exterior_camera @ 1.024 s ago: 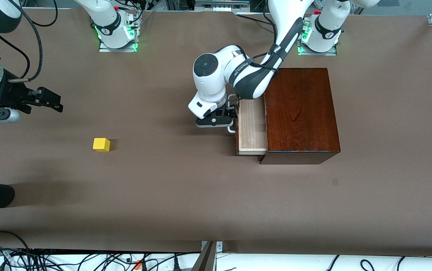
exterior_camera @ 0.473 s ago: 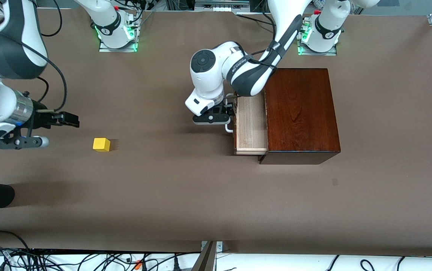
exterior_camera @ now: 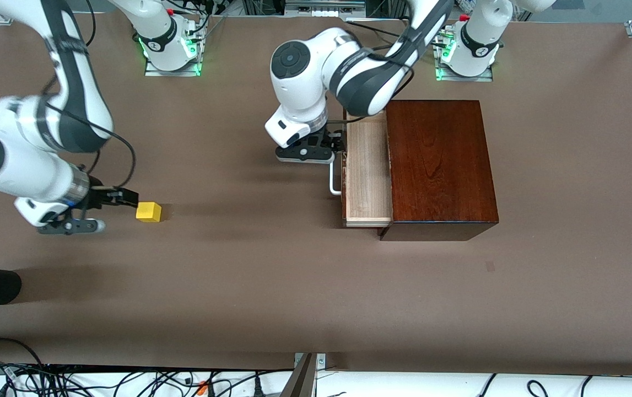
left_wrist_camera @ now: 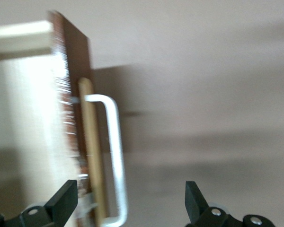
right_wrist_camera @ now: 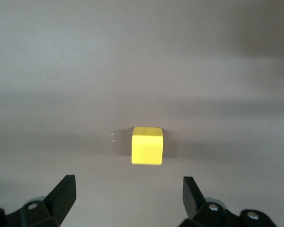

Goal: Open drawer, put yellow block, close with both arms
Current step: 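Reach the right gripper to the yellow cube while the left gripper releases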

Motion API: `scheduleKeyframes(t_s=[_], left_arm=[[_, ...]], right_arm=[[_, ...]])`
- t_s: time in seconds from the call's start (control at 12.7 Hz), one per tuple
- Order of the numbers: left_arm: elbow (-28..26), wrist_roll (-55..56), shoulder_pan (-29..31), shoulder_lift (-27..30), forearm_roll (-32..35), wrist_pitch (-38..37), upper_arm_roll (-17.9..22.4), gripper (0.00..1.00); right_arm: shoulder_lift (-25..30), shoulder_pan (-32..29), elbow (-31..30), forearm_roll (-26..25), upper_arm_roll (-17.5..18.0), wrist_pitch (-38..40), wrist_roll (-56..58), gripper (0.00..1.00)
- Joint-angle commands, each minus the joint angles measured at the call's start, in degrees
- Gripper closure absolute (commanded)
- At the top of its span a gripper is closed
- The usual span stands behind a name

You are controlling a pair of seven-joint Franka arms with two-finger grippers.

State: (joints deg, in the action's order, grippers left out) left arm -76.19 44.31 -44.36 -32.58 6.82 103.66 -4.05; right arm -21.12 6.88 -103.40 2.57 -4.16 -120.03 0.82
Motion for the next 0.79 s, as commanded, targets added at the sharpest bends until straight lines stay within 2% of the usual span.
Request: scheduleKeyframes(t_s=[0.0, 0.16, 0.32, 0.55, 0.71], left_arm=[[-0.72, -9.56, 6.01, 7.76, -1.54, -7.31, 0.18, 0.0], [-0.81, -17.55, 12.51, 13.39, -1.63, -13.72, -0.08, 0.0], [-0.72, -25.73, 18.57, 16.74, -2.33, -16.82, -0.17, 0.0], [-0.98, -38.13, 27.55, 21.22, -2.77, -19.9, 0.09, 0.0], [-5.26, -39.48, 32.45, 25.7, -3.04, -19.9, -0.42, 0.0]], right_arm=[[-2.16, -0.28, -4.34, 0.16, 0.12, -7.47, 1.11, 0.0], [-2.43, -0.28, -8.12, 0.16, 0.12, -13.19, 1.72, 0.0], [-3.56, -0.28, -10.15, 0.16, 0.12, -17.59, 1.81, 0.0], [-5.42, -0.81, -10.77, 0.24, 0.12, -19.1, 1.73, 0.0], [-6.12, -0.81, -10.86, 0.33, 0.12, -19.19, 1.81, 0.03]])
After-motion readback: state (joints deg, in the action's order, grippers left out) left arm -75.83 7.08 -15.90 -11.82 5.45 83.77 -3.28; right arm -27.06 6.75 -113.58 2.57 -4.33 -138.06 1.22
